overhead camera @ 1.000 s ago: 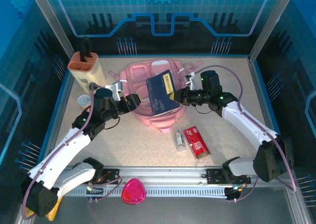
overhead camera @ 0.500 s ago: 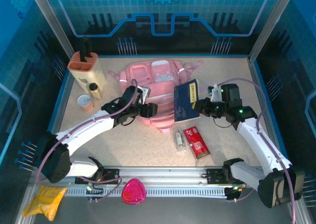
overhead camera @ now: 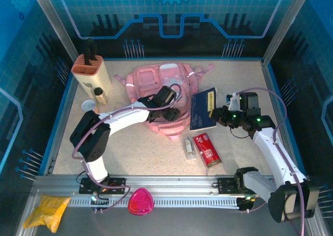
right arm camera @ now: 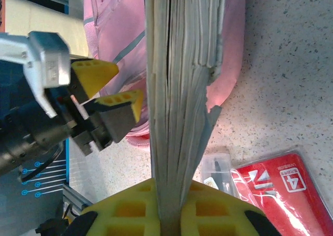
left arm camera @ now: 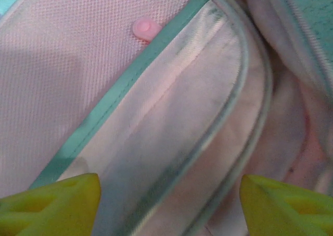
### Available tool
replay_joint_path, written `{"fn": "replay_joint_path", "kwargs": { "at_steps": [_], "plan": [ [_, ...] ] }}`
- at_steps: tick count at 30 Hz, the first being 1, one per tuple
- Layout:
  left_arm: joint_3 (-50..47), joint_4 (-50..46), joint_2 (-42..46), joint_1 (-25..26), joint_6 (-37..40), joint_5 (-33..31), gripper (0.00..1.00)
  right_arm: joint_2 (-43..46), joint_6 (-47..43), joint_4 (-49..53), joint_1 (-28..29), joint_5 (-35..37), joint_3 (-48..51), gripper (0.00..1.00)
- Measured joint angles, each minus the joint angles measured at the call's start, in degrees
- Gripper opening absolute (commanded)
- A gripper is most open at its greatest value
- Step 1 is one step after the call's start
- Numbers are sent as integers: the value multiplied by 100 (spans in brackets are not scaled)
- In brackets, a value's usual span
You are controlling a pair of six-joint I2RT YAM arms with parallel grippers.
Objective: Pack the student bag
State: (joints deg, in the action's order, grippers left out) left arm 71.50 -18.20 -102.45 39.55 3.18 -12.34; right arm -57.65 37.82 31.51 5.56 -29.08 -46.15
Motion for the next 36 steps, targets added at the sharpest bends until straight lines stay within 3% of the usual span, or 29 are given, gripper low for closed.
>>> {"fn": "replay_joint_path", "kwargs": {
  "at_steps": [3, 8, 16, 30, 36],
  "plan": [
    [122, -50, -256, 0, 195, -166, 65, -11, 2, -7, -2, -33, 33, 6],
    [496, -203, -651, -4, 358, -590, 46, -127, 4, -98, -11, -197, 44, 4],
    [702, -304, -743, 4, 503, -638, 11, -162, -2, -177, -33, -280, 46, 4],
    [1823, -1386, -37, -289, 354, -1014, 1, -168, -210, 409, -57, 173, -188, 4],
    [2208, -1878, 129, -494, 133, -833, 0, -763, -76, -11, 564, -7, -199, 3]
  ]
}}
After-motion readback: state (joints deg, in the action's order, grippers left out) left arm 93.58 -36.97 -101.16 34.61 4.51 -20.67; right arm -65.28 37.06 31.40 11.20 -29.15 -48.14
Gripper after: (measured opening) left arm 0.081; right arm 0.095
